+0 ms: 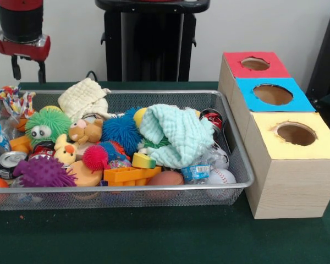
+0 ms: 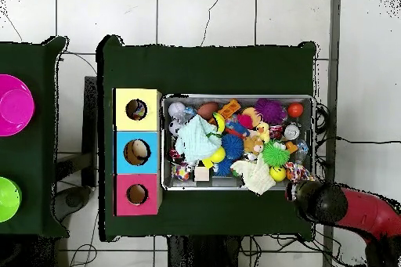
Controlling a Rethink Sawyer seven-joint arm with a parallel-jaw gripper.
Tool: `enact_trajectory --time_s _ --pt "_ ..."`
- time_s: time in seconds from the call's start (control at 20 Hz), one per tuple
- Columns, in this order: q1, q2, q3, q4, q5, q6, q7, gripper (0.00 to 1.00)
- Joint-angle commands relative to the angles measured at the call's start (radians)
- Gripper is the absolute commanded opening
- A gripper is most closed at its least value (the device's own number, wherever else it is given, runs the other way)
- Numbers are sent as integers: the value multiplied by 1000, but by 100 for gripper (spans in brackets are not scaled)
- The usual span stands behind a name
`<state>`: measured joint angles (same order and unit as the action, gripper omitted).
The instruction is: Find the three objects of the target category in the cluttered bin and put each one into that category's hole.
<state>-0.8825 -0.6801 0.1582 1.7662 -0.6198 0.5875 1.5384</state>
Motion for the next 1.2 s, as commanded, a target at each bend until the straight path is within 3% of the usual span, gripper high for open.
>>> enact_trajectory --time_s 0.05,0.2,0.35,1.2 --pt "32 96 78 -27 -138 -118 -90 100" --pt "67 132 36 -85 -232 -188 -51 100" --pt "60 112 30 -73 -263 -195 -53 100" --pt "181 54 -30 -129 -325 -122 -39 100"
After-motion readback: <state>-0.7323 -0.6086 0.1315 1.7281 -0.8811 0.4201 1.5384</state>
